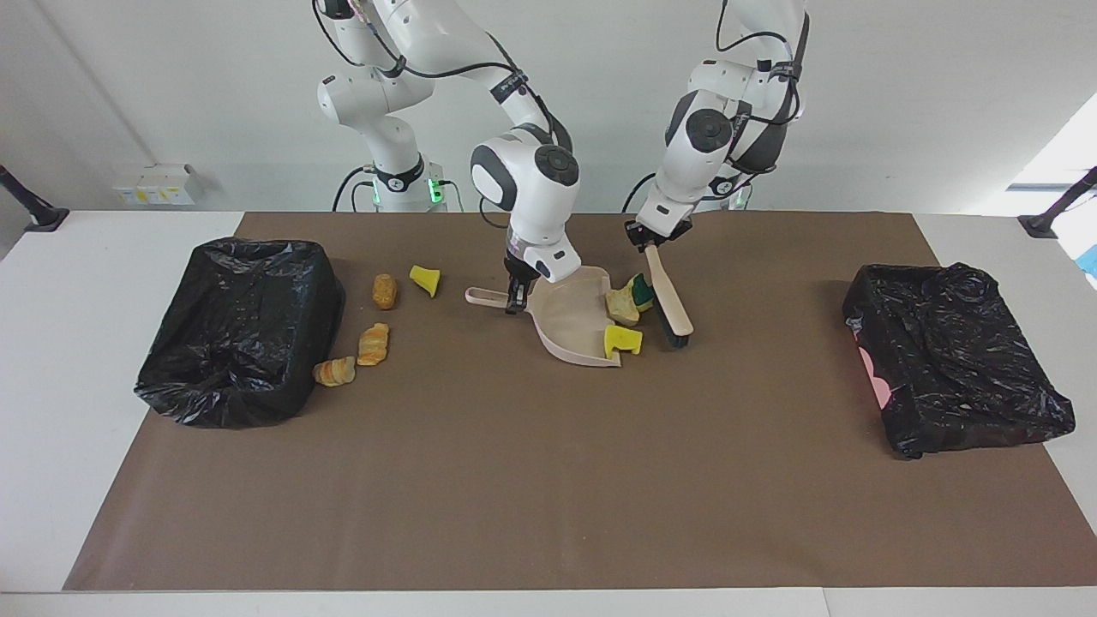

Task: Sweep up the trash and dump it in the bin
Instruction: 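Brush the pieces into the dustpan with the left gripper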

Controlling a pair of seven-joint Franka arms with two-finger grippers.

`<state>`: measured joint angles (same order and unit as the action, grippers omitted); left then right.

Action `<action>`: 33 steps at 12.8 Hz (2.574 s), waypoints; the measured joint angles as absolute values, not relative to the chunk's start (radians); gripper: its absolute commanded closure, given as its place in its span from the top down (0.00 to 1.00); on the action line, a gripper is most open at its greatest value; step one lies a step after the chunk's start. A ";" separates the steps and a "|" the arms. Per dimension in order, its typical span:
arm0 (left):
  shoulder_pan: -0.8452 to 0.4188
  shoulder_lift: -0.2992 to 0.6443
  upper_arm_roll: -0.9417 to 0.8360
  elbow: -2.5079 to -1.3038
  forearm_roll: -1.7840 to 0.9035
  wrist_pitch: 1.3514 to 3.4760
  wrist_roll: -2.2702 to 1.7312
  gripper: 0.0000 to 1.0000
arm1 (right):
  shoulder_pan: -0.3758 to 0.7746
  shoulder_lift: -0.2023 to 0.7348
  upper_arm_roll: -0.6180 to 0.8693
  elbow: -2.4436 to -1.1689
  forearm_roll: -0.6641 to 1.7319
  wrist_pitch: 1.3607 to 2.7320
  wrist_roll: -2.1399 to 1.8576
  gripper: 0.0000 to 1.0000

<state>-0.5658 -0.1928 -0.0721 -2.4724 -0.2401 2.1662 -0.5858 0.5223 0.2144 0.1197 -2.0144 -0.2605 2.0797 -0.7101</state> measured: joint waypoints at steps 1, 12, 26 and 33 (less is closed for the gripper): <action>-0.592 -0.154 -0.073 -2.454 -0.243 2.203 -0.584 0.00 | 0.526 0.214 0.119 -2.016 -0.265 2.080 -0.690 0.00; -0.675 -0.097 -0.072 -2.377 -0.250 2.228 -0.442 0.00 | 0.529 0.218 0.118 -2.018 -0.267 2.080 -0.673 0.00; -0.556 -0.246 -0.044 -2.270 -0.254 1.884 -0.498 0.00 | 0.528 0.220 0.118 -2.013 -0.266 2.072 -0.676 0.00; -0.707 -0.199 -0.060 -2.391 -0.276 2.067 -0.590 0.00 | 0.521 0.211 0.118 -2.037 -0.266 2.104 -0.703 0.00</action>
<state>-0.7073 -0.1994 -0.0601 -2.3910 -0.2761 2.0667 -0.5900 0.5214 0.2111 0.1181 -2.0366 -0.2658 2.1038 -0.7031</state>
